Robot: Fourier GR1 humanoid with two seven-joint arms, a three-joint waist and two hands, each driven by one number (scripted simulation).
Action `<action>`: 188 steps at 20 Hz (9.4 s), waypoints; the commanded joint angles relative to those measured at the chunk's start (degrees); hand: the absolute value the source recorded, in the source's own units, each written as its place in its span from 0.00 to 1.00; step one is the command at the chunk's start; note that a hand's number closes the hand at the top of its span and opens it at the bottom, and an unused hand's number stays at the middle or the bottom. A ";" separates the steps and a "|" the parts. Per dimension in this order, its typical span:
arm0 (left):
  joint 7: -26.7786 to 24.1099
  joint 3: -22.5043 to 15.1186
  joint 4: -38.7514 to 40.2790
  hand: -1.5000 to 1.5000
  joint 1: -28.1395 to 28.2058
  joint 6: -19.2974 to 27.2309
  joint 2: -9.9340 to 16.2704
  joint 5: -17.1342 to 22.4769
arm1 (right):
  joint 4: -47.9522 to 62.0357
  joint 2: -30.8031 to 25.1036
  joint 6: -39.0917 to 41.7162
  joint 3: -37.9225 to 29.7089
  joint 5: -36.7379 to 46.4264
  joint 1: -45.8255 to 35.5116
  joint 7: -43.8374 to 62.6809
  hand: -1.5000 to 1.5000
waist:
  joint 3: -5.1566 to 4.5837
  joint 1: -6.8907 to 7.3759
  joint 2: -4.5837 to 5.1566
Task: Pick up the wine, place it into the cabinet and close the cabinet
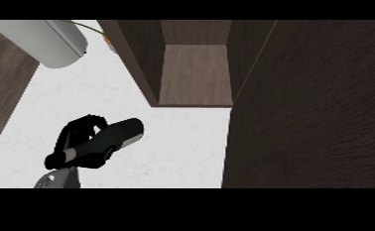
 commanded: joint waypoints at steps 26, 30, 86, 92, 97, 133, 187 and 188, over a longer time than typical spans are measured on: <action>32.41 -14.21 -55.55 1.00 11.71 15.47 -8.25 -1.89 | -5.51 1.20 0.33 -0.58 -4.88 0.79 2.94 0.00 | -0.19 -0.40 0.31; 38.75 -21.91 -57.83 1.00 7.88 21.69 -10.39 -4.38 | -6.79 1.10 1.76 -0.45 -5.06 3.59 2.18 0.00 | -0.16 -0.81 0.24; 22.08 -35.60 -16.50 1.00 -26.44 56.51 -10.51 7.12 | -3.84 -0.66 5.36 -7.28 -11.69 2.32 1.03 0.00 | -0.20 -1.55 0.50; 15.96 -32.06 -14.27 1.00 -23.20 53.17 -10.49 7.73 | -3.39 0.78 2.79 -4.29 -7.45 0.13 1.83 0.00 | -0.23 -0.96 0.48; 14.68 -28.69 -8.49 1.00 -27.78 51.79 -10.50 9.06 | -4.41 0.12 2.87 -5.32 -9.47 -0.01 2.79 0.00 | -0.22 -1.12 0.47; -0.68 -10.48 32.05 1.00 -52.94 45.37 -9.99 12.16 | -5.34 3.74 3.70 0.64 -5.40 6.20 -2.06 0.00 | -0.24 -3.16 1.05; -10.06 -3.75 45.23 0.00 -50.71 41.78 -8.95 12.43 | 0.58 1.33 6.48 -0.21 -7.54 4.07 -6.43 0.00 | -0.25 -4.77 2.07; -9.65 -3.94 44.67 0.00 -51.49 41.29 -9.60 12.16 | -0.45 2.50 5.46 1.65 -5.72 4.12 -6.09 0.00 | -0.27 -4.06 1.71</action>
